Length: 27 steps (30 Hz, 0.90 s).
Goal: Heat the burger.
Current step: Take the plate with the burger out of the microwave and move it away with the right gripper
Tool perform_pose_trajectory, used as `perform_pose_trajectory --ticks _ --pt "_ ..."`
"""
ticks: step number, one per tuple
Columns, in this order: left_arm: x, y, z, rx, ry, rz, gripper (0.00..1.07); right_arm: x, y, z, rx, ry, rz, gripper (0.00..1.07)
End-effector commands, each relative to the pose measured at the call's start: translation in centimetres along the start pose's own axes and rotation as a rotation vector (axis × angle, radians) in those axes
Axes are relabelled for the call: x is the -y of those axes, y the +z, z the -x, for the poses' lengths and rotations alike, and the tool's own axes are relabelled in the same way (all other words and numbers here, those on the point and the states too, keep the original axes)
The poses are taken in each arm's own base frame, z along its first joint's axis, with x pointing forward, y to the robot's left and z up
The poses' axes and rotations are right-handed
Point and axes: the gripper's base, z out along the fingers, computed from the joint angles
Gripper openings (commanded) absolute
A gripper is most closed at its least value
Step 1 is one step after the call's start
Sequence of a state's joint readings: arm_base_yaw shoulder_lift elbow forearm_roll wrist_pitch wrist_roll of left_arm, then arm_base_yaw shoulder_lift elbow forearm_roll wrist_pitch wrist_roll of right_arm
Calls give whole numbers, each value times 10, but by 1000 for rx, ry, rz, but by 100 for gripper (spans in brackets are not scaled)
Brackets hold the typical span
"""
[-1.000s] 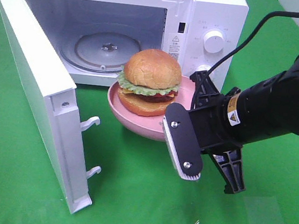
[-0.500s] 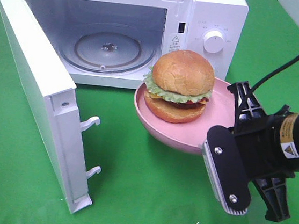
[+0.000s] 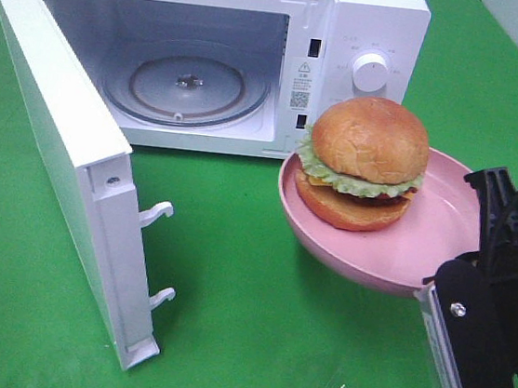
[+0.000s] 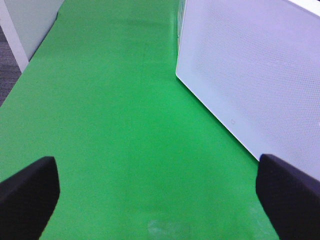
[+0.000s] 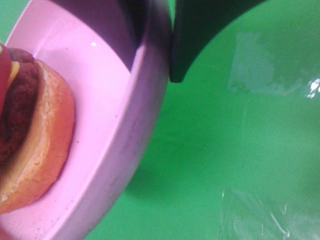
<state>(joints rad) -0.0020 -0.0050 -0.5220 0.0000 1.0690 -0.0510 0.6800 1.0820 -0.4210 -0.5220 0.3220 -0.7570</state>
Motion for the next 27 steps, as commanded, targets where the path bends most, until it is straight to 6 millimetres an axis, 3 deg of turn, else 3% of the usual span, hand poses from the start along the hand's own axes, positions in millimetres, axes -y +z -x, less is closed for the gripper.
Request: perform_pose_trajectory --ticks 1,17,27 --pt "0 -2 -2 11 3 2 100 1 -12 -4 -3 25 -63 0" --pt "0 -2 -2 11 3 2 100 -8 -27 -30 -242 248 -67 0" --pt "0 -2 -2 11 3 2 100 -12 -30 -40 -352 546 -96 0"
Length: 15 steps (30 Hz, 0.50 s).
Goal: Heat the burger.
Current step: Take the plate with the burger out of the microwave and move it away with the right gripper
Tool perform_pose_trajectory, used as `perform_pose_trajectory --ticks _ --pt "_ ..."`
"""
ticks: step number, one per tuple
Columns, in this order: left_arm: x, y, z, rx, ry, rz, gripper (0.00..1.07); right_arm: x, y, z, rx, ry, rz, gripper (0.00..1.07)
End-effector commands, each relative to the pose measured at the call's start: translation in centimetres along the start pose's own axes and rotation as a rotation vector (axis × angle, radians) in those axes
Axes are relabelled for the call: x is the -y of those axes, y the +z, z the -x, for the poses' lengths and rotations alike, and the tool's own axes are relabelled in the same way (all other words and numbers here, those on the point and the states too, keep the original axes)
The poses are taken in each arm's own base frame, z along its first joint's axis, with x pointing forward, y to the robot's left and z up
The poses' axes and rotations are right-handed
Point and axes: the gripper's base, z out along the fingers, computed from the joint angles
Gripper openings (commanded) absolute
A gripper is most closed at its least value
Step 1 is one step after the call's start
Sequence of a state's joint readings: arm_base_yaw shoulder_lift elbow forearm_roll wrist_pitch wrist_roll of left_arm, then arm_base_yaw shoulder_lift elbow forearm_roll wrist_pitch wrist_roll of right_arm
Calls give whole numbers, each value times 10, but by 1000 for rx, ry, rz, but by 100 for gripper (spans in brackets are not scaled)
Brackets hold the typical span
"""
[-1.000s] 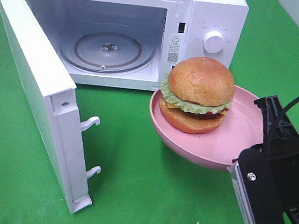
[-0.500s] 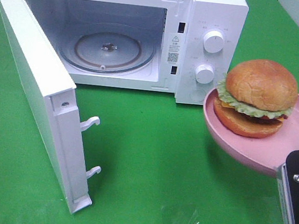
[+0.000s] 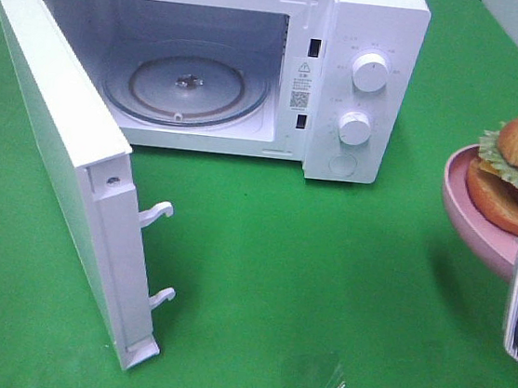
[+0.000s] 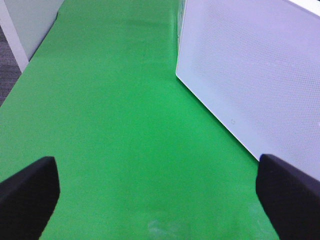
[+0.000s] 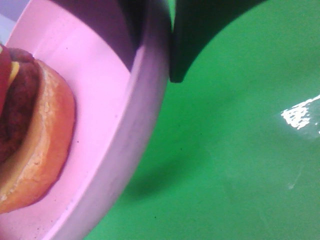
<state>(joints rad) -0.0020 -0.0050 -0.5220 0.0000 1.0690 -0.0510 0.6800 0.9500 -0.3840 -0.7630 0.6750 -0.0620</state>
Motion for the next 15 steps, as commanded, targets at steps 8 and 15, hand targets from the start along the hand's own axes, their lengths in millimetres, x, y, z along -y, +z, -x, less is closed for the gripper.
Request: perform_pose_trajectory --ticks 8,15 --pt "0 -2 -2 11 3 2 100 6 -4 -10 -100 251 -62 0" --pt "0 -2 -2 11 3 2 100 6 -3 -15 -163 385 -74 0"
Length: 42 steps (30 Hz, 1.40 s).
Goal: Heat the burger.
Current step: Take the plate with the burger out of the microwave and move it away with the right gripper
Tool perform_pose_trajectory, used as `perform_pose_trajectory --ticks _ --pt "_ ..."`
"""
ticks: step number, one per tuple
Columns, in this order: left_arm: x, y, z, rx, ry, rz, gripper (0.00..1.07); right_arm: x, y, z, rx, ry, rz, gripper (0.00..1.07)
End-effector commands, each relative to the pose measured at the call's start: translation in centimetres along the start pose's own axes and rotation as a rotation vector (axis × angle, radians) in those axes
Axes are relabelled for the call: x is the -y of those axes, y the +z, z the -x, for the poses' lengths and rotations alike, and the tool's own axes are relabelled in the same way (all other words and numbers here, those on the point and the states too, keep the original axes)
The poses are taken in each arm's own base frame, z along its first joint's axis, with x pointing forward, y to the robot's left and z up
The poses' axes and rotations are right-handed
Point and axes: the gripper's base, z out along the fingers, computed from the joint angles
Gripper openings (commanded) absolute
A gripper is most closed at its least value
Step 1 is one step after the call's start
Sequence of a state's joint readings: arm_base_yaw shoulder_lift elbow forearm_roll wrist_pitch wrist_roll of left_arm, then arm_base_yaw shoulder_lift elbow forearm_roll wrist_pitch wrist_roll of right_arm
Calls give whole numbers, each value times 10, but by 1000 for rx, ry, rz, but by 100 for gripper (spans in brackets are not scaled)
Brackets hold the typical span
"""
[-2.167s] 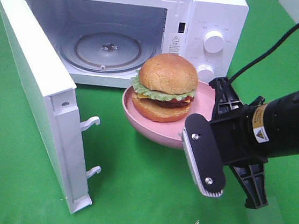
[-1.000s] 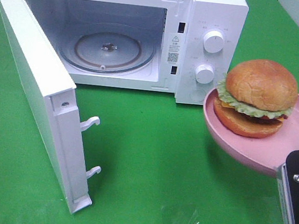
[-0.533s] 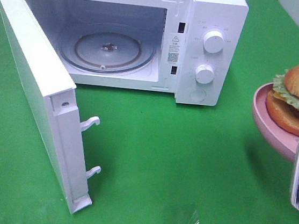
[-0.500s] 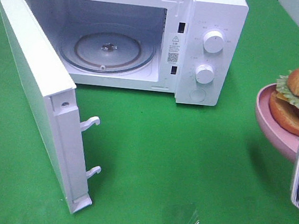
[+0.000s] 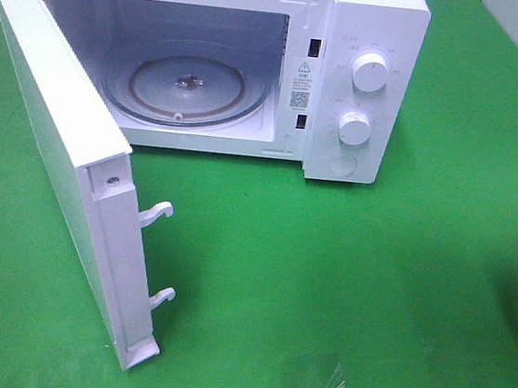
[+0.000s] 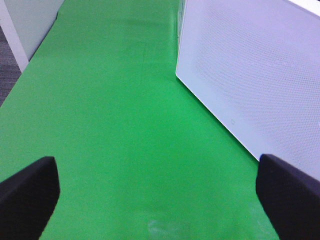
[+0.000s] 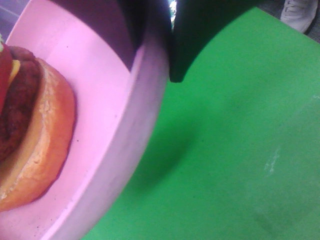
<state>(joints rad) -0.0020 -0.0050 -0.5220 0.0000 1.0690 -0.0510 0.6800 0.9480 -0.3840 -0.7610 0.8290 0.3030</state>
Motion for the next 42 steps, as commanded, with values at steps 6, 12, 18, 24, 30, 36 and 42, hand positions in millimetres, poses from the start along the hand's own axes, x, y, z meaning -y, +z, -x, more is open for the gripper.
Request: perform_pose_trajectory --ticks 6,12,18,24,30,36,42 --pt "0 -2 -2 11 3 2 100 4 6 7 -64 88 -51 0" --pt "0 -2 -2 11 3 2 100 3 16 20 -123 174 -57 0" --pt "0 -2 -2 11 3 2 100 2 34 38 -246 257 -112 0" --pt "0 -2 -2 11 3 2 100 3 43 48 -311 293 -168 0" --pt "0 -2 -2 11 3 2 100 -3 56 56 -364 269 -176 0" --pt "0 -2 -2 11 3 2 100 -9 68 56 -407 259 -176 0" --pt "0 -2 -2 11 3 2 100 -19 82 57 -424 281 -162 0"
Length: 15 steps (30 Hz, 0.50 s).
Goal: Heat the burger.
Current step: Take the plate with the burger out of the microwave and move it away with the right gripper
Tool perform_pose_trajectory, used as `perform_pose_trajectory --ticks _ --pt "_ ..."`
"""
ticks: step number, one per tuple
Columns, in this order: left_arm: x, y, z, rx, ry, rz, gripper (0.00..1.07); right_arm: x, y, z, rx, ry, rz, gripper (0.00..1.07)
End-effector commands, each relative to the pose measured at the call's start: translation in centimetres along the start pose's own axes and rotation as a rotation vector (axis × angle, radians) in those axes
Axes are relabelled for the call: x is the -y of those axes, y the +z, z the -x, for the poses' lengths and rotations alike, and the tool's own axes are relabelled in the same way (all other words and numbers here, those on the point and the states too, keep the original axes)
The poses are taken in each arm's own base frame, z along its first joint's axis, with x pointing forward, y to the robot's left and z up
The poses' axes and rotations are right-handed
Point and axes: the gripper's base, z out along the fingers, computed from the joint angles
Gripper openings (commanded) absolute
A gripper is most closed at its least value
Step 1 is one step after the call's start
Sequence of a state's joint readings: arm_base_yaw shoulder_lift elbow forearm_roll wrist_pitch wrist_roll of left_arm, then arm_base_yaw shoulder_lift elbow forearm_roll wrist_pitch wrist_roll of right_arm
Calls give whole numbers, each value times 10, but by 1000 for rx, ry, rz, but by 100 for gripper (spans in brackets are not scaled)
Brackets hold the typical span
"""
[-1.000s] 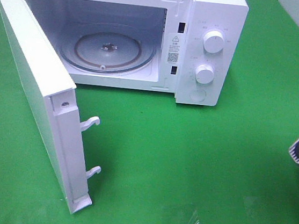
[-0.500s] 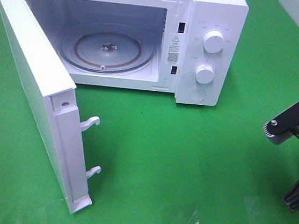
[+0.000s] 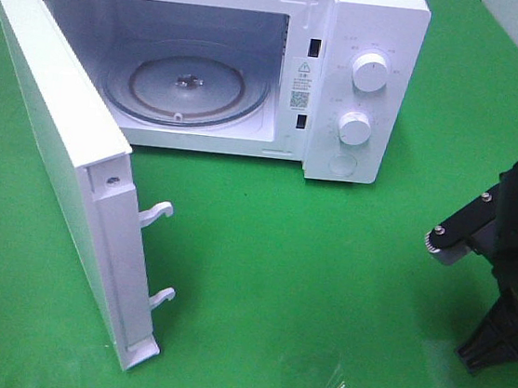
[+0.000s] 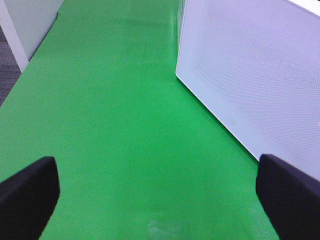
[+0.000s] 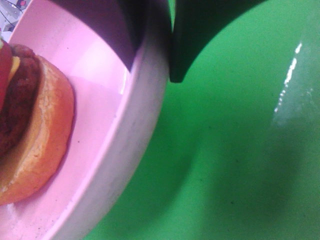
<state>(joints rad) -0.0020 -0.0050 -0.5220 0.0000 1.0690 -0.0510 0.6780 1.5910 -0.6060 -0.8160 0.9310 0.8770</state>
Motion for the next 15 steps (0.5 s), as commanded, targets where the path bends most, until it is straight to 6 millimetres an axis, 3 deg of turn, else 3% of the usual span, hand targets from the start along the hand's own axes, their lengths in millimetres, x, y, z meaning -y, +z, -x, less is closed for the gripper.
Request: perform_pose_trajectory --ticks 1,15 --pt "0 -2 -2 11 3 2 100 4 3 3 1 -7 -67 0" --pt "0 -2 -2 11 3 2 100 1 22 8 -18 36 -65 1"
